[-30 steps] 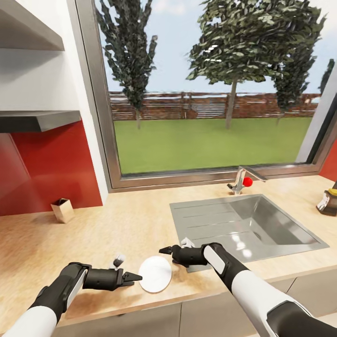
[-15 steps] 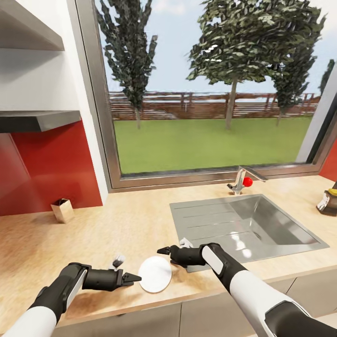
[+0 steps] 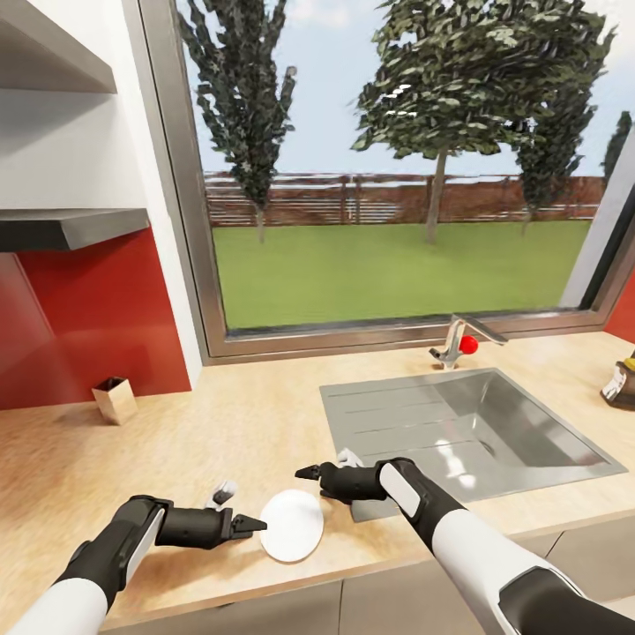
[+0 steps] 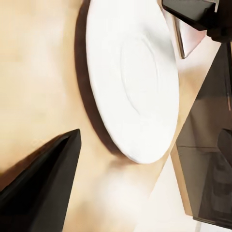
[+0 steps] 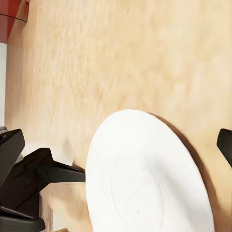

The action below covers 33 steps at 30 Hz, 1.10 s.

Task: Set up a coffee station on the kitchen countertop: keep the coffee maker on the countertop, move the bottle of coffee from the kitchen shelf to the counter next to the coffee maker, place a paper coffee filter on top of the coffee maker, put the saucer next to the coffee maker with the coffee cup on the saucer, and place the electric kettle next to the coffee maker.

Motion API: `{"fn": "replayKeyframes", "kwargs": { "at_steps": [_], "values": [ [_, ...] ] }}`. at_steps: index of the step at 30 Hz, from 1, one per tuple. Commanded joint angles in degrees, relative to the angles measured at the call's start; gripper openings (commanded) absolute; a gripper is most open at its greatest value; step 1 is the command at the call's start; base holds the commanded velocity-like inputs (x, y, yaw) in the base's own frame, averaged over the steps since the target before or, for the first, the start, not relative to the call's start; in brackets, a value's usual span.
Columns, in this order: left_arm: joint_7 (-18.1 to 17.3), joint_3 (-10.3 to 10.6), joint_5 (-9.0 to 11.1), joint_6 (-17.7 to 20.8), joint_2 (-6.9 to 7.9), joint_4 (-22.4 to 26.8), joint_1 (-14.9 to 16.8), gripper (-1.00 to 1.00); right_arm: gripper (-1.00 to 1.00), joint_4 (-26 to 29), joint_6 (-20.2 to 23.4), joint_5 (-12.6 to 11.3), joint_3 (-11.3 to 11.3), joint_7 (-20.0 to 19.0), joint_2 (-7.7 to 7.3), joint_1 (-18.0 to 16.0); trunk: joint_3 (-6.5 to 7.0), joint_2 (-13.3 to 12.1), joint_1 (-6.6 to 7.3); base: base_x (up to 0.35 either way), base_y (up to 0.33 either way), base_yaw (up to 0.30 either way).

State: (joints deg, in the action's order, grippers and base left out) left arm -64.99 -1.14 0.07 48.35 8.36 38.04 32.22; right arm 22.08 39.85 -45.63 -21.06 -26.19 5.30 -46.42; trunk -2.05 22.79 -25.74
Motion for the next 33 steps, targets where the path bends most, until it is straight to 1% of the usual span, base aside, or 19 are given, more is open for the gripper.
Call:
{"fn": "replayKeyframes", "kwargs": {
  "at_steps": [1,5,13,21,33],
  "values": [
    [-0.1,0.0,-0.2,0.3,-0.01,0.0,0.0,1.0,1.0,0.0,0.1,0.0,-0.2,-0.2,0.1,-0.1,-0.14,0.1,-0.05,0.023,0.0,0.0],
    [-0.2,0.0,-0.2,0.3,-0.07,-0.2,0.0,1.0,1.0,-0.9,0.1,0.0,-0.2,-0.2,0.97,-0.1,-0.14,0.1,-0.05,0.004,0.0,0.0],
    [-0.2,0.0,0.1,0.3,-0.14,-0.4,-0.1,1.0,1.0,-1.7,0.1,0.0,-0.2,-0.2,1.3,-0.1,-0.14,0.1,-0.05,0.0,0.0,0.0],
    [-0.3,0.0,0.1,0.4,-0.21,-0.3,-0.8,1.0,1.0,-2.8,0.1,0.0,-0.2,-0.2,2.7,-0.1,-0.14,0.1,-0.05,0.0,0.0,0.0],
    [-0.3,0.1,0.1,0.5,-0.83,-0.4,-0.8,1.0,1.0,-3.0,0.1,0.0,-0.2,-0.2,2.87,-0.1,-0.14,0.1,-0.05,0.0,0.0,0.0]
  ]
}}
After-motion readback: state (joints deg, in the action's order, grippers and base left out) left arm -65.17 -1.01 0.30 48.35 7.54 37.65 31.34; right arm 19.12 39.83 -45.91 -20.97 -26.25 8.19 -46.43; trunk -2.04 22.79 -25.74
